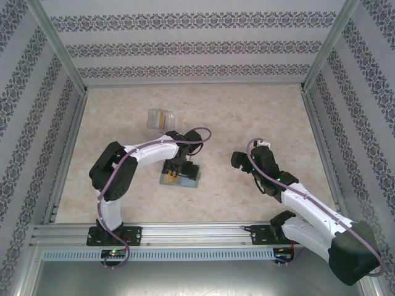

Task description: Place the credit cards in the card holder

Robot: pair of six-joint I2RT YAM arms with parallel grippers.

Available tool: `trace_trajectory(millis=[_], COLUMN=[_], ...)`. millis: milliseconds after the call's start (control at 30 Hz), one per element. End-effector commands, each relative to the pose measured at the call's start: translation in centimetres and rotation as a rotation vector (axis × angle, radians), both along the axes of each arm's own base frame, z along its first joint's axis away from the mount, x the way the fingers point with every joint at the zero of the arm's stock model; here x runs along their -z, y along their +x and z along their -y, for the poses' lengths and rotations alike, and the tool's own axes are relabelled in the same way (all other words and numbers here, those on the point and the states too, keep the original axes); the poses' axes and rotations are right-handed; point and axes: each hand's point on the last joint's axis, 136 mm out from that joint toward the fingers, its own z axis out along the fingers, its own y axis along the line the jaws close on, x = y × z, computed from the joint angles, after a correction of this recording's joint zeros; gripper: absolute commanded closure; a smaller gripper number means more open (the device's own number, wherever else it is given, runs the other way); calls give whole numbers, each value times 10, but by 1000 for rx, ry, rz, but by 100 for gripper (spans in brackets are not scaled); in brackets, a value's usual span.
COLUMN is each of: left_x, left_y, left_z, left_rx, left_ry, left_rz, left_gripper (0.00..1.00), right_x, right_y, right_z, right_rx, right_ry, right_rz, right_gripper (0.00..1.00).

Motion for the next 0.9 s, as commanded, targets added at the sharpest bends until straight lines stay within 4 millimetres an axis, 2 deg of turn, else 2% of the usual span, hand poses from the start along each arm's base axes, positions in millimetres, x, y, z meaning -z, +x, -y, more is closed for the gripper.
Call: trace_trajectory(millis=[0,200,433,700,867], left_x=[-5,-11,12,19,15], left_y=[5,6,-7,-8,-7], left_z=[8,13,2,-8,-13], left_rx=[23,17,-14,-25,-25], left_ry=[-58,-89,-28,37,67], left_rz=[20,36,1,11,21], left_gripper=[12,11,11,10,11], right_x=[4,8,8,8,9], right_y=[1,3,3,4,4], right_z=[1,-1,2,1,1], right_rx=[14,11,29,28,28], right_ry=[13,20,13,15,16], right_rz=[-8,-22,-25,-25,-28], right_gripper=[8,7,4,4,3])
